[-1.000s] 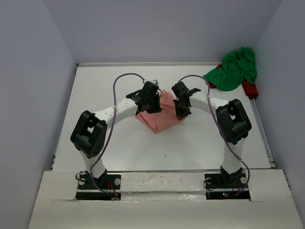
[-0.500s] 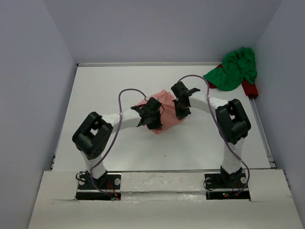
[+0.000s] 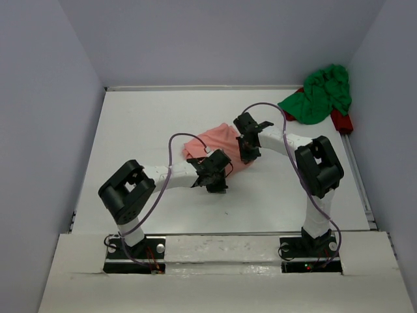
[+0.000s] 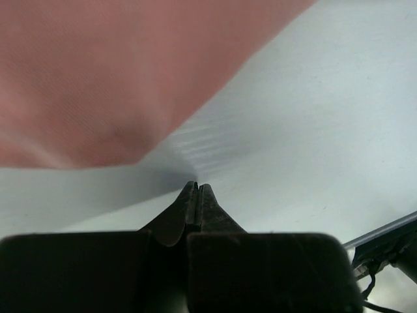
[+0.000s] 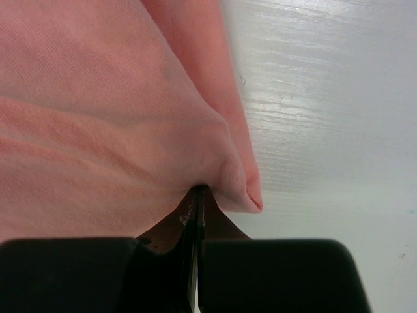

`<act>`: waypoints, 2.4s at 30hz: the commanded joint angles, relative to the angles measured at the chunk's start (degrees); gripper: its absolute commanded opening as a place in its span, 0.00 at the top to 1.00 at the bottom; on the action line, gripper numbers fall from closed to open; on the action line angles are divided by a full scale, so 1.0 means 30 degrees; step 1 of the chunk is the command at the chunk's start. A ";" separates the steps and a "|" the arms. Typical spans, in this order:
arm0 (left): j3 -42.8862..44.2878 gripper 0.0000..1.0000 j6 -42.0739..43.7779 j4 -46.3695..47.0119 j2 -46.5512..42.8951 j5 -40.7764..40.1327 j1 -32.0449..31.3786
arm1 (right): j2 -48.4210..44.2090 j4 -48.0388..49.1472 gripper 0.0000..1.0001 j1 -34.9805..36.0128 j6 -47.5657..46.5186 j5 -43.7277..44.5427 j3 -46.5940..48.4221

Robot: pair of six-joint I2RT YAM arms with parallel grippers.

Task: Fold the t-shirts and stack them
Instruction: Smooth out wrinkles on the folded tshirt

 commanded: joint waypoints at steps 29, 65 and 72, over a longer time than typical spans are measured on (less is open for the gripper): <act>0.7469 1.00 0.2963 -0.4043 0.0754 -0.2180 0.2462 | 0.1643 -0.5485 1.00 0.1477 -0.2998 0.2253 1.1771; 0.5331 1.00 0.3198 -0.1932 0.2864 0.0779 0.4249 | 0.9112 -0.6128 1.00 0.0012 -0.3908 -0.2319 1.8160; 0.4159 1.00 0.3110 -0.1785 0.2514 0.1014 0.4249 | 1.0550 -0.5923 1.00 -0.0369 -0.3762 -0.2290 1.8542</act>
